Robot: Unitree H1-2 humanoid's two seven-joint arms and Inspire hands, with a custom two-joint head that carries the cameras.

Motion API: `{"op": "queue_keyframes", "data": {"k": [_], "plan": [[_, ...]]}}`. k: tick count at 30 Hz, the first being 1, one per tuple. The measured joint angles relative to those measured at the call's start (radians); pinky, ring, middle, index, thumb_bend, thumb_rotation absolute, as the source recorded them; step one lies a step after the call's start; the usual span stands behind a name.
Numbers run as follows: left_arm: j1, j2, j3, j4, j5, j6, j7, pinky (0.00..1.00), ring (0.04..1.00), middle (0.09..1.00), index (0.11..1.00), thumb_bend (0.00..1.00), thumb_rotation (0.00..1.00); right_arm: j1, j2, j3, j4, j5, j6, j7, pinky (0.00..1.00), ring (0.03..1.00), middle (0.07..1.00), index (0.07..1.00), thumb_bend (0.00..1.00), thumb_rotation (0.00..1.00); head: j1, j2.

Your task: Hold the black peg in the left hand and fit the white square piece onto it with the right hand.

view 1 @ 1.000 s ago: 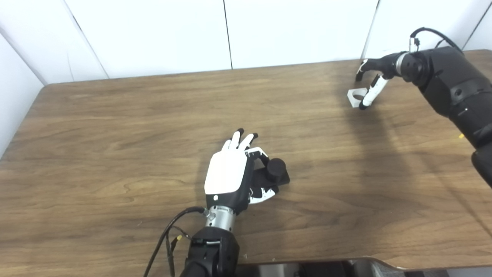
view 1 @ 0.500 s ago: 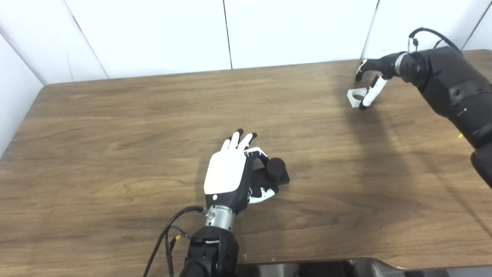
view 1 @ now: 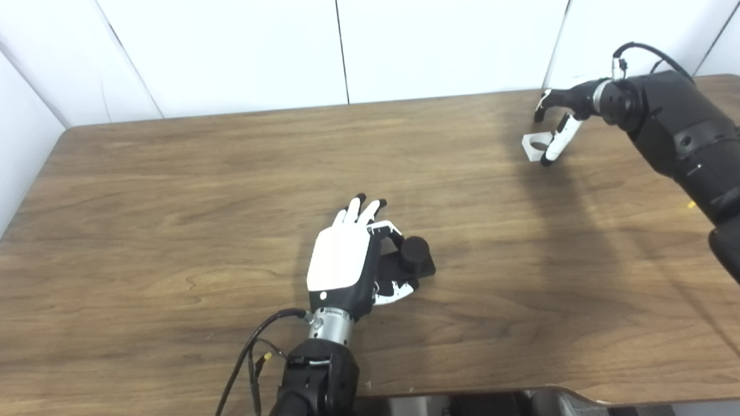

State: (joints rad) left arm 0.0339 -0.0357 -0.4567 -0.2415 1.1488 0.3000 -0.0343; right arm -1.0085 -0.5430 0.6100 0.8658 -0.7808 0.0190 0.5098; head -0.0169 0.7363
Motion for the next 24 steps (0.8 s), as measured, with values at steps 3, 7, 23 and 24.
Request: {"op": "queue_keyframes", "data": {"k": [3, 7, 23, 24], "plan": [[0.0, 0.0, 0.002, 0.0, -0.004, 0.0, -0.001, 0.97, 1.0, 0.93, 0.494, 0.51, 0.06, 0.0, 0.0, 0.001, 0.0, -0.001, 0.0, -0.001, 1.0, 1.0, 1.0, 0.853, 0.83, 0.33, -0.002, -0.002], [-0.002, 0.004, 0.007, 0.0, -0.014, -0.001, -0.006, 0.98, 1.0, 0.935, 0.494, 0.51, 0.06, 0.0, 0.001, 0.001, -0.002, -0.003, 0.004, -0.003, 1.0, 1.0, 1.0, 0.832, 0.82, 0.32, -0.005, -0.005], [-0.014, 0.033, 0.016, 0.013, -0.06, -0.039, 0.005, 1.0, 1.0, 0.937, 0.495, 0.51, 0.06, 0.025, 0.02, -0.016, -0.01, -0.015, 0.035, -0.099, 1.0, 1.0, 0.986, 0.69, 0.77, 0.22, -0.034, -0.066], [-0.014, 0.033, 0.02, 0.018, -0.073, -0.042, 0.007, 1.0, 1.0, 0.94, 0.495, 0.51, 0.06, 0.026, 0.023, -0.016, -0.006, -0.015, 0.035, -0.109, 1.0, 1.0, 0.985, 0.688, 0.76, 0.22, -0.034, -0.075]]}}
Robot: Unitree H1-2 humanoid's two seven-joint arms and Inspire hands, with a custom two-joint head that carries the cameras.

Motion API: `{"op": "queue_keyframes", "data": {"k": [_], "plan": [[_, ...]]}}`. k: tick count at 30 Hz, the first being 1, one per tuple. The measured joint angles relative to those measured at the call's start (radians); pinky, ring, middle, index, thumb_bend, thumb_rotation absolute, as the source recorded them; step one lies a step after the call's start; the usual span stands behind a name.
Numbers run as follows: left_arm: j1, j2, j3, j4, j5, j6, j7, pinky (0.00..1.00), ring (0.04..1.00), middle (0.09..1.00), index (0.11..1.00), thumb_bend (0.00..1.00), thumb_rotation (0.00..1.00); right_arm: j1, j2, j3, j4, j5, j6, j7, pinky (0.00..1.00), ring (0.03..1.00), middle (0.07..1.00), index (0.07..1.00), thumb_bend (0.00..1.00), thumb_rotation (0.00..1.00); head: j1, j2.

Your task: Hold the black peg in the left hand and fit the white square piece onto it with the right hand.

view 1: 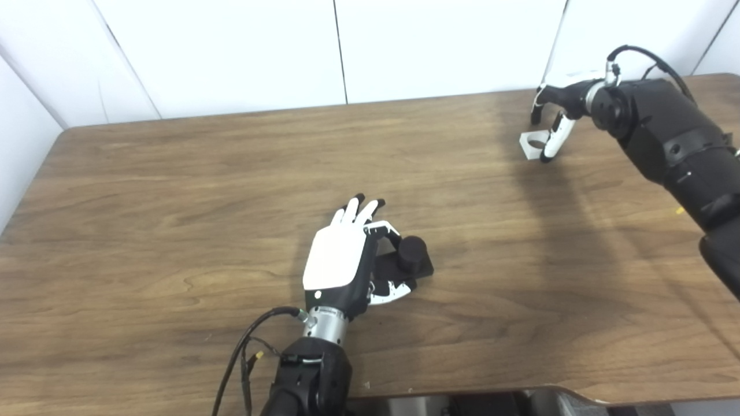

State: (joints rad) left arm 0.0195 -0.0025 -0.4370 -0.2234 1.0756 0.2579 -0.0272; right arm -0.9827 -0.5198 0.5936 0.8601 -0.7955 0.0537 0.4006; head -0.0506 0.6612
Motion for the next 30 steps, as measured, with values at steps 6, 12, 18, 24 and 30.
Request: {"op": "queue_keyframes", "data": {"k": [6, 12, 18, 24, 30], "plan": [[-0.003, 0.003, 0.008, 0.012, -0.022, -0.008, 0.014, 1.0, 1.0, 0.94, 0.495, 0.5, 0.06, -0.001, 0.012, 0.0, 0.025, 0.002, -0.001, -0.035, 1.0, 1.0, 0.962, 0.649, 0.76, 0.2, 0.002, -0.02], [-0.007, 0.01, 0.012, 0.024, -0.043, -0.026, 0.028, 1.0, 1.0, 0.941, 0.495, 0.5, 0.06, -0.006, 0.019, -0.001, 0.047, 0.007, -0.031, -0.057, 1.0, 1.0, 0.948, 0.508, 0.55, 0.15, 0.003, -0.022], [-0.007, 0.01, 0.022, 0.026, -0.062, -0.032, 0.029, 1.0, 1.0, 0.947, 0.494, 0.5, 0.06, -0.006, 0.021, -0.004, 0.048, 0.022, -0.041, -0.061, 1.0, 1.0, 0.95, 0.493, 0.52, 0.15, 0.002, -0.022], [-0.008, 0.013, 0.023, 0.028, -0.064, -0.033, 0.03, 1.0, 1.0, 0.948, 0.494, 0.5, 0.06, -0.006, 0.023, -0.007, 0.055, 0.024, -0.04, -0.066, 1.0, 1.0, 0.949, 0.492, 0.52, 0.14, -0.009, -0.038], [-0.009, 0.018, 0.028, 0.041, -0.083, -0.044, 0.042, 1.0, 1.0, 0.948, 0.494, 0.5, 0.06, -0.012, 0.036, -0.011, 0.085, 0.028, -0.041, -0.091, 1.0, 1.0, 0.951, 0.491, 0.52, 0.14, -0.04, -0.069]]}}
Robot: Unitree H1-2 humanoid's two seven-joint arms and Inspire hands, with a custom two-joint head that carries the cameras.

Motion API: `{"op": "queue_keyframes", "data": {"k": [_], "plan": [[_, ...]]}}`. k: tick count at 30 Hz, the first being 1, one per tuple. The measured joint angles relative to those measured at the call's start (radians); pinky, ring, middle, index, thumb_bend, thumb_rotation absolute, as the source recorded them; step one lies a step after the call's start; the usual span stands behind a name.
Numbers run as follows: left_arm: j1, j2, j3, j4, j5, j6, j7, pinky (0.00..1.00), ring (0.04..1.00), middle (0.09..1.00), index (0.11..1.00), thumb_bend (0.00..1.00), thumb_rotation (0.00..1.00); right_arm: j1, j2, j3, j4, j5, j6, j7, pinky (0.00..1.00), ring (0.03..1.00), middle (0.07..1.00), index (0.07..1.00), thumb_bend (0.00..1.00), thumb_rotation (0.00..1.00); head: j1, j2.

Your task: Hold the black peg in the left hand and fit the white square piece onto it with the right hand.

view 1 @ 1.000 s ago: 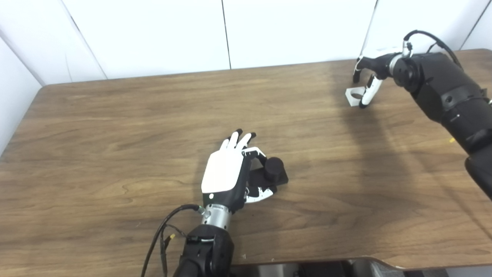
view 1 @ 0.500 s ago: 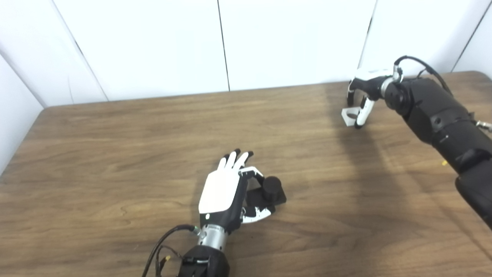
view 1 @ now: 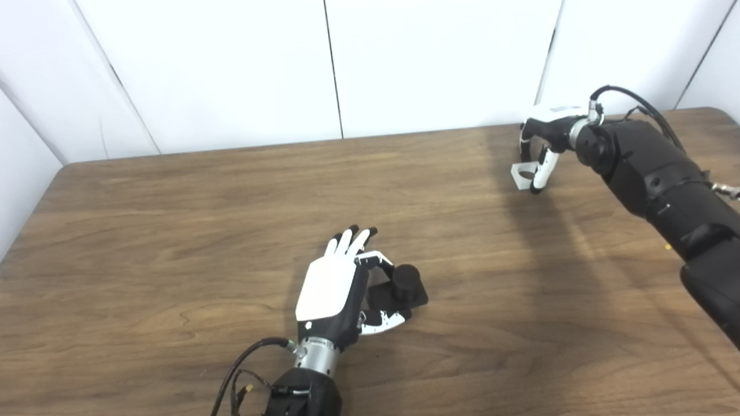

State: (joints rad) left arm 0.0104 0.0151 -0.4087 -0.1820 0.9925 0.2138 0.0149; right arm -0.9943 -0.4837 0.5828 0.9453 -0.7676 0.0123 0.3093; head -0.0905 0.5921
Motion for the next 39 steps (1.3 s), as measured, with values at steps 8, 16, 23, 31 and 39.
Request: {"op": "queue_keyframes", "data": {"k": [8, 16, 23, 31, 39], "plan": [[-0.003, 0.014, 0.001, 0.005, -0.019, -0.009, 0.015, 1.0, 1.0, 0.945, 0.494, 0.5, 0.06, -0.002, 0.007, -0.002, 0.014, 0.008, -0.005, -0.018, 1.0, 1.0, 0.945, 0.491, 0.52, 0.14, -0.031, -0.015], [-0.004, 0.016, 0.004, 0.012, -0.032, -0.017, 0.023, 1.0, 1.0, 0.942, 0.494, 0.51, 0.06, -0.002, 0.007, -0.004, 0.019, 0.015, -0.012, -0.025, 1.0, 1.0, 0.949, 0.491, 0.52, 0.14, -0.028, -0.02], [-0.004, 0.017, 0.004, 0.013, -0.034, -0.017, 0.025, 1.0, 1.0, 0.944, 0.494, 0.5, 0.06, -0.002, 0.007, -0.005, 0.02, 0.016, -0.011, -0.026, 1.0, 1.0, 0.949, 0.491, 0.52, 0.14, -0.028, -0.017], [-0.004, 0.017, 0.004, 0.013, -0.035, -0.018, 0.026, 1.0, 1.0, 0.943, 0.494, 0.51, 0.06, 0.0, 0.004, -0.011, 0.019, 0.028, -0.011, -0.026, 1.0, 1.0, 0.95, 0.491, 0.52, 0.14, -0.029, -0.015], [-0.004, 0.017, 0.002, 0.015, -0.035, -0.018, 0.028, 1.0, 1.0, 0.941, 0.494, 0.5, 0.06, 0.028, -0.014, -0.018, -0.042, 0.031, 0.007, -0.022, 1.0, 1.0, 0.958, 0.491, 0.52, 0.14, -0.028, -0.018]]}}
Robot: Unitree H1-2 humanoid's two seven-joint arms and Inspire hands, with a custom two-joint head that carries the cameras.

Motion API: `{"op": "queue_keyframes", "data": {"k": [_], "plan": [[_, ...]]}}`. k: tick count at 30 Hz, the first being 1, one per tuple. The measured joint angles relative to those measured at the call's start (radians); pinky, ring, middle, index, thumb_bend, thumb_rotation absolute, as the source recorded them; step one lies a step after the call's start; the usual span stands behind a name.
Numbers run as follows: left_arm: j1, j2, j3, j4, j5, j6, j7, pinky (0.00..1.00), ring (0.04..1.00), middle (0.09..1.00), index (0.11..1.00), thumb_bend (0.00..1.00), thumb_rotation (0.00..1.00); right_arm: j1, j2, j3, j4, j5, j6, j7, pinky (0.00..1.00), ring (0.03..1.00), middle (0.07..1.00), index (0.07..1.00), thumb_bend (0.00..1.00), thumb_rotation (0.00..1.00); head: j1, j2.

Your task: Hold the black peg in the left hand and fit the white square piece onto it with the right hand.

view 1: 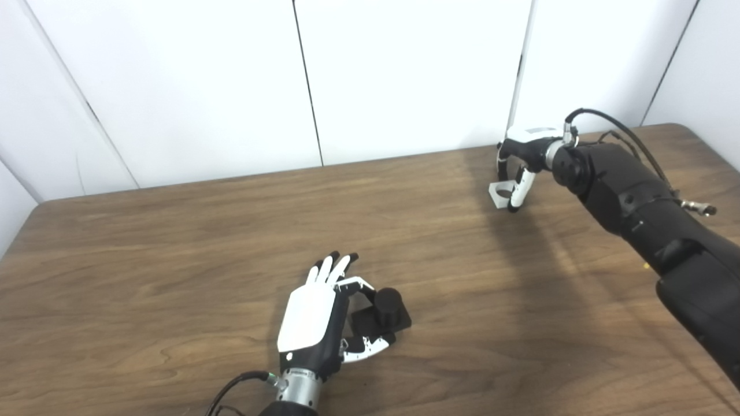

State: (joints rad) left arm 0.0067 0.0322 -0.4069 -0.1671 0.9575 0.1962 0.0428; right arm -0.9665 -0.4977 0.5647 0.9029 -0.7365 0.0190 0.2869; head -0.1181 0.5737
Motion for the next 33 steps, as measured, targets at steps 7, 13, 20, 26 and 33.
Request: {"op": "queue_keyframes", "data": {"k": [7, 13, 20, 26, 33], "plan": [[0.0, 0.0, -0.002, 0.002, 0.0, 0.0, 0.006, 1.0, 1.0, 0.944, 0.494, 0.5, 0.06, 0.026, -0.013, -0.011, -0.062, 0.0, 0.019, 0.011, 1.0, 1.0, 0.954, 0.49, 0.52, 0.14, 0.0, 0.0], [0.0, -0.001, -0.004, 0.002, 0.0, 0.0, 0.008, 1.0, 1.0, 0.946, 0.494, 0.5, 0.06, 0.046, -0.024, -0.013, -0.12, -0.005, 0.042, 0.027, 1.0, 1.0, 0.952, 0.49, 0.52, 0.14, -0.002, 0.0], [0.0, -0.002, -0.006, 0.002, 0.0, 0.0, 0.008, 1.0, 1.0, 0.944, 0.494, 0.5, 0.06, 0.086, -0.041, -0.022, -0.228, -0.008, 0.062, 0.07, 1.0, 1.0, 0.95, 0.49, 0.52, 0.14, 0.0, 0.002], [0.0, -0.004, -0.007, 0.01, 0.0, 0.0, 0.023, 1.0, 1.0, 0.941, 0.494, 0.5, 0.06, 0.113, -0.045, -0.031, -0.305, -0.009, 0.075, 0.108, 1.0, 1.0, 0.945, 0.489, 0.52, 0.14, 0.0, -0.002], [-0.005, -0.004, -0.01, 0.015, 0.0, 0.0, 0.03, 1.0, 1.0, 0.941, 0.494, 0.5, 0.06, 0.142, -0.05, -0.041, -0.388, -0.018, 0.088, 0.156, 1.0, 1.0, 0.943, 0.49, 0.52, 0.14, 0.002, -0.005]]}}
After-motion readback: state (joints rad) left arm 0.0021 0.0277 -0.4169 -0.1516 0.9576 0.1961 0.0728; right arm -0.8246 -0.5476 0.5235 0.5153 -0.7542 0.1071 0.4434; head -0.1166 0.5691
